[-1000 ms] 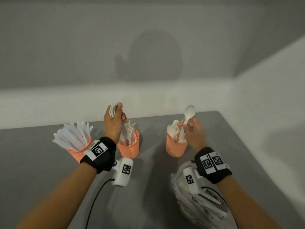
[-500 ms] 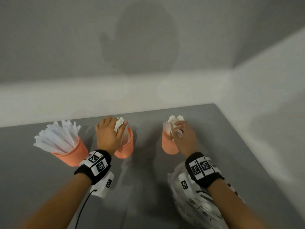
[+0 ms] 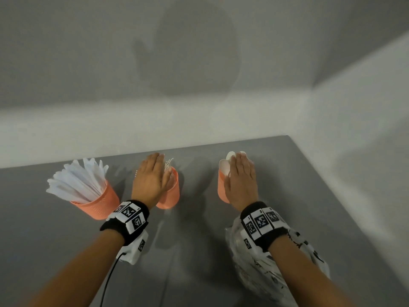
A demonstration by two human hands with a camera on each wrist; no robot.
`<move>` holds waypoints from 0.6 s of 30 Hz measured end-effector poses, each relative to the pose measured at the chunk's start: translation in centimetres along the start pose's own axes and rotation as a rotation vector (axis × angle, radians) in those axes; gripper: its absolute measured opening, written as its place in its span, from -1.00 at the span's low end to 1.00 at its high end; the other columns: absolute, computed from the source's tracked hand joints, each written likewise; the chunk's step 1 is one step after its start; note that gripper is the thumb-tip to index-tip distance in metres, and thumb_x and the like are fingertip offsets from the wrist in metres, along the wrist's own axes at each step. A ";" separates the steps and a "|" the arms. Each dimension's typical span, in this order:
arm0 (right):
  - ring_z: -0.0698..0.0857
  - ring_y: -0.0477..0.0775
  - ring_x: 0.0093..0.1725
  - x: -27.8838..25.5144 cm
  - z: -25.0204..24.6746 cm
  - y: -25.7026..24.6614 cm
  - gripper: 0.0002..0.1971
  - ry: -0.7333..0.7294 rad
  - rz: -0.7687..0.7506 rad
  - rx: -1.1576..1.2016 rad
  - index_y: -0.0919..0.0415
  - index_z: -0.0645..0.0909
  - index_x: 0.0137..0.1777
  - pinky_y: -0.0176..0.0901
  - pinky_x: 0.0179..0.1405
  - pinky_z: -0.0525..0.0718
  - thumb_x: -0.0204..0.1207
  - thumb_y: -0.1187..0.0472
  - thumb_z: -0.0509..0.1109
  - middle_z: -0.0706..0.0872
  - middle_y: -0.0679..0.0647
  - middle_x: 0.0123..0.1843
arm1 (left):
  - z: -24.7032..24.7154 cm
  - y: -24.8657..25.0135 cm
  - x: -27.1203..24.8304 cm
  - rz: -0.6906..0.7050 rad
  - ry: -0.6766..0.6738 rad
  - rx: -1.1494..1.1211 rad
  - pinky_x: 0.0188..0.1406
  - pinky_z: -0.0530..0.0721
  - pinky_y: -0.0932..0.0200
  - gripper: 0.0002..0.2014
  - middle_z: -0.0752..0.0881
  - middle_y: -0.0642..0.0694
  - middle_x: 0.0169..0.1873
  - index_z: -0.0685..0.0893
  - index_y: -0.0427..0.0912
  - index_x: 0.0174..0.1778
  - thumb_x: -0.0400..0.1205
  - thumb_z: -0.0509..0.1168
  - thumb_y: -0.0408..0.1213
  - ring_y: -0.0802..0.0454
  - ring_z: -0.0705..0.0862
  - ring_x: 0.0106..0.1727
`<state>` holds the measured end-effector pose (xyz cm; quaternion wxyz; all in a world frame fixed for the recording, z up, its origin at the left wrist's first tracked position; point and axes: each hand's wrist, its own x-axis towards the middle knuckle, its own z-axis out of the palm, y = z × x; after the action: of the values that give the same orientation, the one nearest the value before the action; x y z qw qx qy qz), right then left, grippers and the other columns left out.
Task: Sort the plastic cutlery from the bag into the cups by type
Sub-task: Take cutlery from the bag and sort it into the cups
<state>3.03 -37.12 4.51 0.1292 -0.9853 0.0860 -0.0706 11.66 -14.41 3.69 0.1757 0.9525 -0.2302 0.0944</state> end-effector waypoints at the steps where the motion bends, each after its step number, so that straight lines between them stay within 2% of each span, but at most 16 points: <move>1: -0.10 0.25 0.68 0.2 0.2 0.3 -0.24 -0.011 0.013 -0.044 0.37 -0.04 0.63 -0.02 0.54 -0.37 0.51 -0.08 -0.36 -0.01 0.33 0.68 | 0.0 0.3 0.2 -0.005 -0.045 0.029 0.41 0.44 -0.19 -0.31 0.58 -0.44 0.30 0.50 -0.46 0.36 0.61 -0.10 0.07 -0.37 0.52 0.37; 3: -0.15 0.22 0.68 0.5 0.5 0.9 -0.27 -0.060 0.011 -0.117 0.29 -0.15 0.65 0.07 0.58 -0.34 0.63 -0.15 -0.12 -0.08 0.29 0.69 | 0.0 0.9 0.6 -0.026 -0.100 0.070 0.52 0.31 -0.15 -0.20 0.51 -0.44 0.39 0.40 -0.48 0.44 0.56 -0.18 0.16 -0.35 0.42 0.48; 5: -0.19 0.19 0.68 0.8 0.2 1.2 -0.21 -0.117 0.006 -0.163 0.20 -0.17 0.66 0.17 0.60 -0.29 0.60 -0.22 0.03 -0.12 0.24 0.70 | 0.2 1.3 1.2 -0.072 -0.140 0.091 0.58 0.19 -0.10 -0.12 0.40 -0.41 0.48 0.27 -0.45 0.52 0.52 -0.25 0.23 -0.29 0.29 0.56; 9: -0.19 0.17 0.68 1.0 -0.6 1.3 -0.20 -0.169 0.024 -0.122 0.08 -0.11 0.66 0.31 0.57 -0.26 0.54 -0.29 0.06 -0.14 0.20 0.70 | 0.5 1.9 1.7 -0.117 -0.168 0.115 0.63 0.06 -0.11 -0.28 0.21 -0.36 0.58 0.07 -0.41 0.59 0.66 0.06 0.03 -0.25 0.12 0.63; 11: -0.16 0.16 0.68 0.2 -1.2 1.1 -0.22 -0.122 0.047 0.010 0.04 -0.05 0.65 0.32 0.58 -0.20 0.51 -0.29 0.03 -0.11 0.17 0.70 | 0.0 2.3 1.6 -0.154 -0.165 0.072 0.63 -0.03 -0.14 -0.26 0.11 -0.34 0.61 0.02 -0.36 0.61 0.65 0.10 0.02 -0.25 0.03 0.65; 13: -0.03 0.14 0.67 -0.9 -2.0 1.0 -0.33 -0.046 0.049 0.162 0.02 0.11 0.62 0.21 0.60 -0.06 0.55 -0.19 0.13 0.03 0.14 0.68 | -0.5 2.9 1.2 -0.136 -0.096 0.006 0.61 -0.05 -0.16 -0.27 0.11 -0.36 0.61 0.07 -0.33 0.61 0.63 0.07 0.06 -0.27 0.02 0.65; 15: 0.35 0.17 0.53 -2.1 -3.1 0.9 -0.52 0.002 0.057 0.365 0.09 0.41 0.48 0.04 0.50 0.28 0.58 0.01 0.27 0.40 0.18 0.53 | -1.1 4.1 0.3 -0.030 0.016 -0.084 0.57 0.11 -0.18 -0.28 0.27 -0.39 0.54 0.25 -0.34 0.55 0.56 0.03 0.07 -0.33 0.18 0.59; 16: 0.55 0.17 0.35 -2.6 -3.6 0.9 -0.63 -0.003 0.076 0.483 0.14 0.55 0.35 -0.01 0.37 0.45 0.57 0.09 0.31 0.59 0.18 0.34 | -1.3 4.9 -0.2 0.033 0.059 -0.147 0.53 0.22 -0.16 -0.31 0.37 -0.39 0.48 0.34 -0.34 0.50 0.53 0.03 0.06 -0.33 0.28 0.54; 17: 0.65 0.14 0.13 -3.3 -4.2 1.0 -0.72 -0.030 0.091 0.570 0.18 0.63 0.22 -0.04 0.21 0.56 0.56 0.14 0.33 0.69 0.14 0.11 | -1.3 5.7 -0.8 0.080 0.071 -0.220 0.47 0.31 -0.08 -0.35 0.43 -0.36 0.42 0.39 -0.33 0.46 0.53 0.04 0.03 -0.29 0.37 0.48; 18: 0.66 0.09 -0.05 -3.9 -4.7 1.2 -0.79 -0.063 0.098 0.594 0.21 0.67 0.11 -0.09 0.07 0.59 0.54 0.17 0.35 0.70 0.09 -0.07 | -1.2 6.8 -1.4 0.107 0.042 -0.294 0.40 0.37 0.03 -0.42 0.48 -0.32 0.37 0.43 -0.31 0.42 0.55 0.09 -0.03 -0.24 0.44 0.41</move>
<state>-1.74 -38.62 8.21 0.4177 -0.9008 0.1051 -0.0557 7.13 -19.06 6.47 0.3128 0.9006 -0.2885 0.0887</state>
